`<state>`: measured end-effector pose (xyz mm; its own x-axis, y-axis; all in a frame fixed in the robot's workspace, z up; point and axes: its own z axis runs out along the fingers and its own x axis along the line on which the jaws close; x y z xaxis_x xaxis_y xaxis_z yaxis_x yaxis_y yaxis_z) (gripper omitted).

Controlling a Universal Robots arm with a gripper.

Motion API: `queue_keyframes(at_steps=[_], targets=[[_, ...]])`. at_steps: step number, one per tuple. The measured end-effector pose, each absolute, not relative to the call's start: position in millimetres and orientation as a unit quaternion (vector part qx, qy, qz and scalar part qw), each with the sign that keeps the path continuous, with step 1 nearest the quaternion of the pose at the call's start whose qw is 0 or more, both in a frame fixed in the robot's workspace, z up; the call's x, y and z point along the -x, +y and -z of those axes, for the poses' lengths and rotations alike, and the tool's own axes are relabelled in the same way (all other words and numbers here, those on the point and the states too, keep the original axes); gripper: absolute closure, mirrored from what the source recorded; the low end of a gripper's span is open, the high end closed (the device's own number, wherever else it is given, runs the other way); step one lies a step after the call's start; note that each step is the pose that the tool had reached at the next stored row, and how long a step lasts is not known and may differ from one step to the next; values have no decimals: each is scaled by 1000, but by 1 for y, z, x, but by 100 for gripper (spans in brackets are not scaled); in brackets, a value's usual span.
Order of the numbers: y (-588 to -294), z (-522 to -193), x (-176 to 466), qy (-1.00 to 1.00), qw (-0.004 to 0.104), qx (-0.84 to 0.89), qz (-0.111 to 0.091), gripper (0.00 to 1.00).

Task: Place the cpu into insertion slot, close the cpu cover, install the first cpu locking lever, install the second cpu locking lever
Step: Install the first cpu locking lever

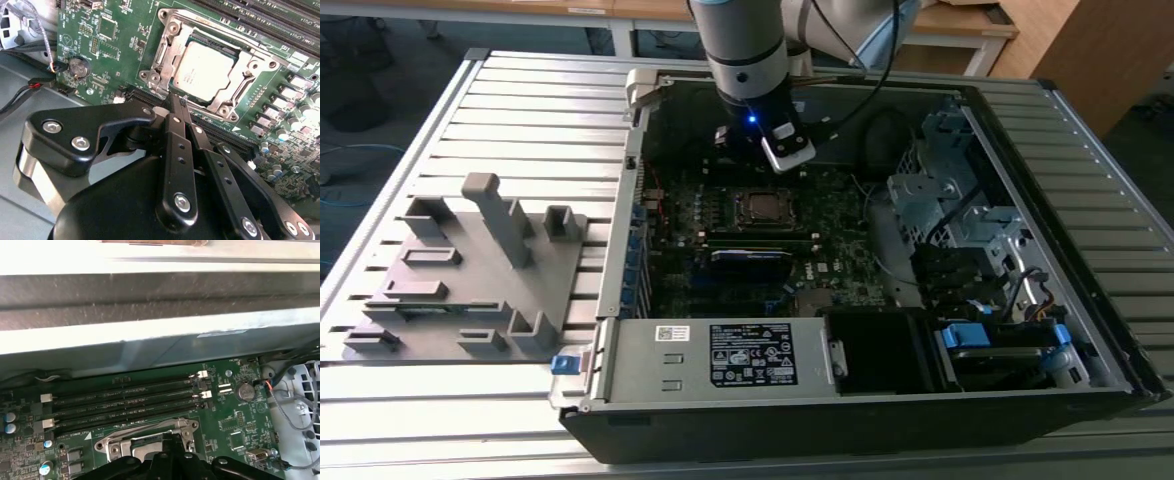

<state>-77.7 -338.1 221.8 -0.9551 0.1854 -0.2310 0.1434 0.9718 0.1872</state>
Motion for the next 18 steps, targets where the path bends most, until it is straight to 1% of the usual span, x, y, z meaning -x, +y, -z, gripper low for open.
queue_keyframes(at_steps=[5, 16, 18], targets=[[-338, -222, 78, 985, 124, -84, -84, 90], [-338, -220, 77, 992, 86, -82, -42, 90], [-338, -220, 77, 992, 85, -82, -40, 90]])
